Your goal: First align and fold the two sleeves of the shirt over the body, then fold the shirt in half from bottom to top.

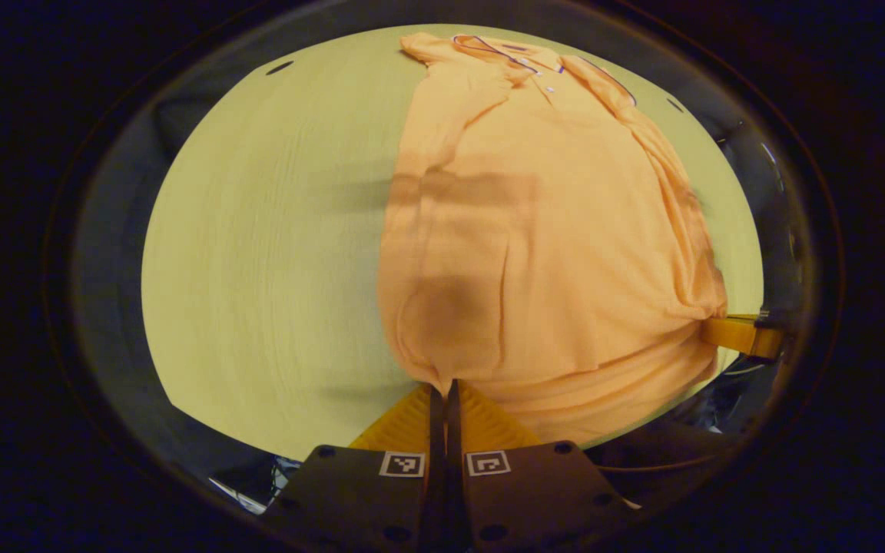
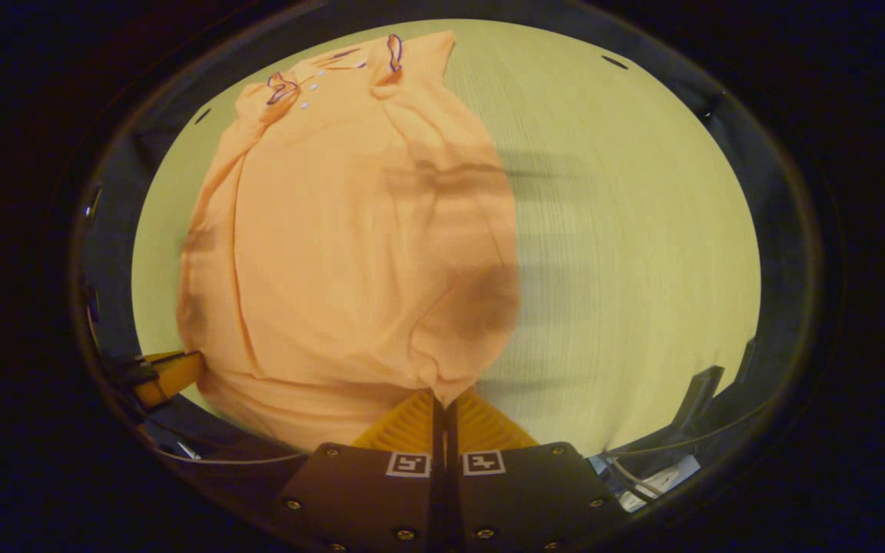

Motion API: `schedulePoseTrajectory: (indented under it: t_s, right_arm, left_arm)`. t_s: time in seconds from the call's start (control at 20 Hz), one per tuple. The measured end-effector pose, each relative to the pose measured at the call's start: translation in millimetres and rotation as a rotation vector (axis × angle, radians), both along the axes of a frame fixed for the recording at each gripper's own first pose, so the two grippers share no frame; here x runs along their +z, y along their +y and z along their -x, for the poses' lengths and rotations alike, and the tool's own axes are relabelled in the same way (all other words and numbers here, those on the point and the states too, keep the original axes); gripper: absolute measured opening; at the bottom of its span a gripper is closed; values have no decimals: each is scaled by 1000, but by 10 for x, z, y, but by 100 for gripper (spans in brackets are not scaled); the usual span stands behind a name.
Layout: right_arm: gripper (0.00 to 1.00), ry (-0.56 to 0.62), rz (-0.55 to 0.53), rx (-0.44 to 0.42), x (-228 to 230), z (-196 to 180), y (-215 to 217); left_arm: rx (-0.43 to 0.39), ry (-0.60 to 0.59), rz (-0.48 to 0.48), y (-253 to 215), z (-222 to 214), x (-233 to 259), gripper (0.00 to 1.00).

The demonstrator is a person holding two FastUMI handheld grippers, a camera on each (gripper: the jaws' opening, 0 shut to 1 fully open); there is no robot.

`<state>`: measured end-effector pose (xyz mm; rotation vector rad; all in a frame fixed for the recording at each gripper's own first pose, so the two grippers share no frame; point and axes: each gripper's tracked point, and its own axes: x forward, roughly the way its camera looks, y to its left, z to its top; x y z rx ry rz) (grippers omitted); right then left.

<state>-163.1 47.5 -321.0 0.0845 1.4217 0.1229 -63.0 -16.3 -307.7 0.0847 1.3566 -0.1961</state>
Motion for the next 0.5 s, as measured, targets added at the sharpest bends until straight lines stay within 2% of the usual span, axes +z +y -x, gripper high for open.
schedulePoseTrajectory:
  t_s: [0.2,0.5]
  right_arm:
    - [1,-52,-25,-29,206,-253,-12]
    - [1,-197,-23,-21,631,-1004,-5]
  left_arm:
    - [10,-57,16,-52,-281,211,9]
    - [42,-153,52,-211,-997,528,6]
